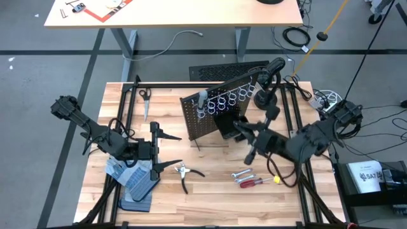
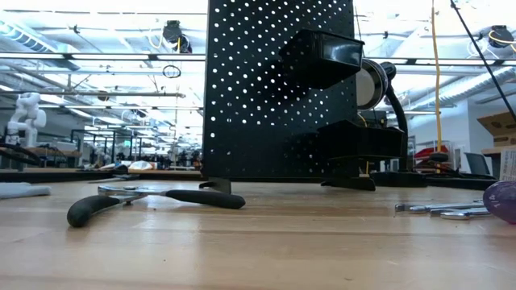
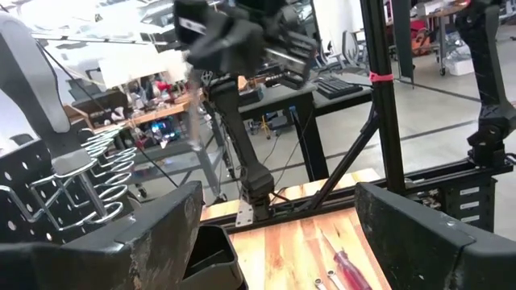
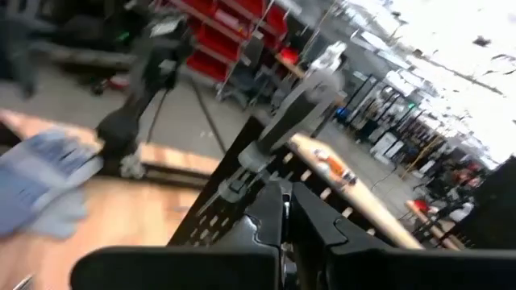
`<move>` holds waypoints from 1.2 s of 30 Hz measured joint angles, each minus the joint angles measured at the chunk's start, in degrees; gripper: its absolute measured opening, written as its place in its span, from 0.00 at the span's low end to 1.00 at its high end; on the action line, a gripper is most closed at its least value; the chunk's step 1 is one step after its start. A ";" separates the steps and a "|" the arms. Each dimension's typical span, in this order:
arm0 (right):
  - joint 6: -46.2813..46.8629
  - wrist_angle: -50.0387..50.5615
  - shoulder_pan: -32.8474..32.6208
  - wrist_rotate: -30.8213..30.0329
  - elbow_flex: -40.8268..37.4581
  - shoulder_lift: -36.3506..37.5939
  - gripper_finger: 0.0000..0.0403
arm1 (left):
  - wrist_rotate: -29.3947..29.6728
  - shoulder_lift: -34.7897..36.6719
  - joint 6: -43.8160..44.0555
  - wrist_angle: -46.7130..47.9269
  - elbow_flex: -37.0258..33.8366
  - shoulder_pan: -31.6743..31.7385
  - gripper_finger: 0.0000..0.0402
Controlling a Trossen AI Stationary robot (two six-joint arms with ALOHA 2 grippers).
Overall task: Hang tools onto peg board
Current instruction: Unhang the silver wrench from the black peg board
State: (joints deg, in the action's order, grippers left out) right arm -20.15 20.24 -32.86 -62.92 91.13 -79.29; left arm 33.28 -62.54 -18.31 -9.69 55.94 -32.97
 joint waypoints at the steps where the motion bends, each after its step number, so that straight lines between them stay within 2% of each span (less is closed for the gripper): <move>1: 2.44 2.57 -0.85 -0.14 0.00 0.00 0.00 | -0.02 0.00 0.00 0.00 0.00 0.00 0.83; 5: 15.07 15.05 -3.96 1.56 -0.02 0.00 0.00 | 0.00 0.00 0.00 0.00 0.00 0.00 0.83; 9: 32.27 29.14 -5.52 9.23 -0.50 -0.37 0.00 | -0.01 0.00 0.00 0.00 0.00 0.00 0.83; 14: 44.76 36.01 -5.93 16.97 -5.77 -3.01 0.00 | -0.02 0.00 0.02 -0.01 0.00 0.00 0.83; 20: 47.15 34.16 -5.07 24.17 -13.69 -8.30 0.00 | -0.02 0.00 0.06 -0.07 0.00 0.00 0.83; 25: 47.66 32.49 -3.44 25.91 -19.15 -13.64 0.00 | -0.01 0.00 0.07 -0.04 0.00 0.00 0.83; 32: 38.76 26.00 -1.96 27.52 -22.86 -22.62 0.00 | -0.02 0.00 0.04 -0.04 0.01 0.00 0.83; 36: 35.58 22.05 -1.09 31.21 -22.79 -26.60 0.00 | -0.01 0.00 0.04 -0.04 0.00 0.00 0.83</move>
State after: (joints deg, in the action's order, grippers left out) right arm 15.43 42.29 -33.95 -31.72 68.34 -105.89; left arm 33.27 -62.54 -18.26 -9.74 55.94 -32.97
